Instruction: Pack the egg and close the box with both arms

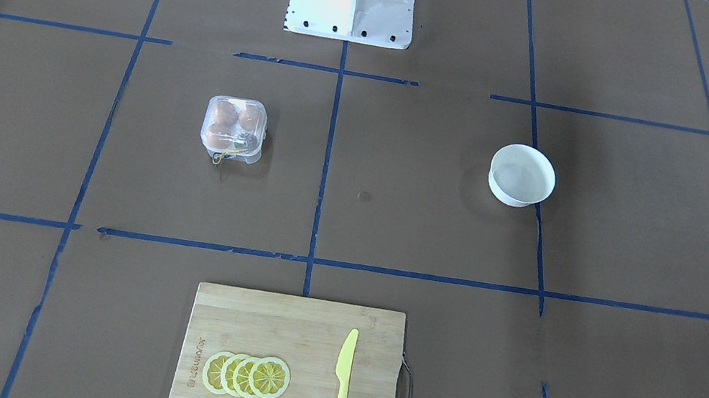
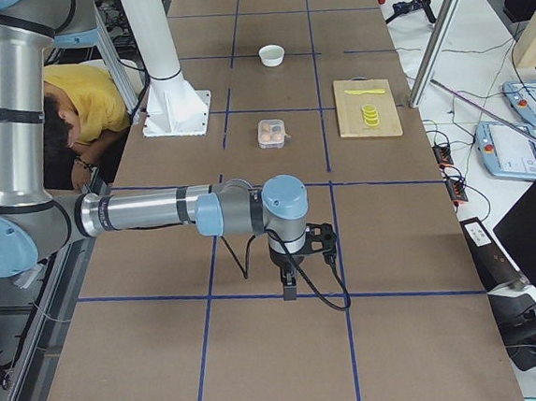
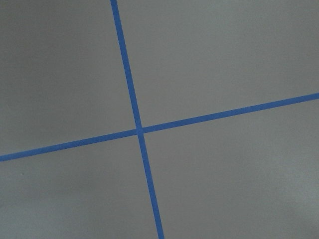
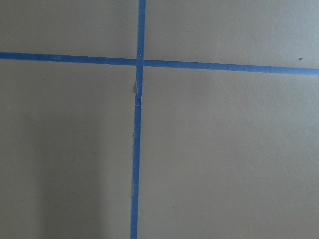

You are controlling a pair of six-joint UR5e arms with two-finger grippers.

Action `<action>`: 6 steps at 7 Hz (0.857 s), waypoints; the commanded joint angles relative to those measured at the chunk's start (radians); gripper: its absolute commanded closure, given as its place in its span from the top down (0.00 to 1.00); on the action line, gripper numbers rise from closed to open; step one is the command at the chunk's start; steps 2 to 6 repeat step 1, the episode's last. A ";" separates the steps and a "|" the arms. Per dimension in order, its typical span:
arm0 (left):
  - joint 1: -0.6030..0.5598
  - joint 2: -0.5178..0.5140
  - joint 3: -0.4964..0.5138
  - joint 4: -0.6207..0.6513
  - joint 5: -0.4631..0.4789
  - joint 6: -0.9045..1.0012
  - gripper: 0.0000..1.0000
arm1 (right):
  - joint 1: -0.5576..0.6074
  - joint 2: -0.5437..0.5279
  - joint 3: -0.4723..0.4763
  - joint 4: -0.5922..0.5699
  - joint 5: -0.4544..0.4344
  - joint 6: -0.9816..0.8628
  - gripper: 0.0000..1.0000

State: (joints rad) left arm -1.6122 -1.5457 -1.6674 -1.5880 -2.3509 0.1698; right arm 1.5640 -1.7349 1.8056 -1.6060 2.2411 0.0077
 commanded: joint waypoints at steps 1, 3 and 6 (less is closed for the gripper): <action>0.000 -0.001 0.000 -0.013 0.001 -0.001 1.00 | -0.001 0.000 0.000 0.001 0.000 0.000 1.00; 0.000 -0.001 0.000 -0.013 0.001 -0.001 1.00 | -0.001 0.000 0.000 0.001 0.000 0.000 1.00; 0.000 -0.001 0.000 -0.013 0.001 -0.001 1.00 | -0.001 0.000 0.000 0.001 0.000 0.000 1.00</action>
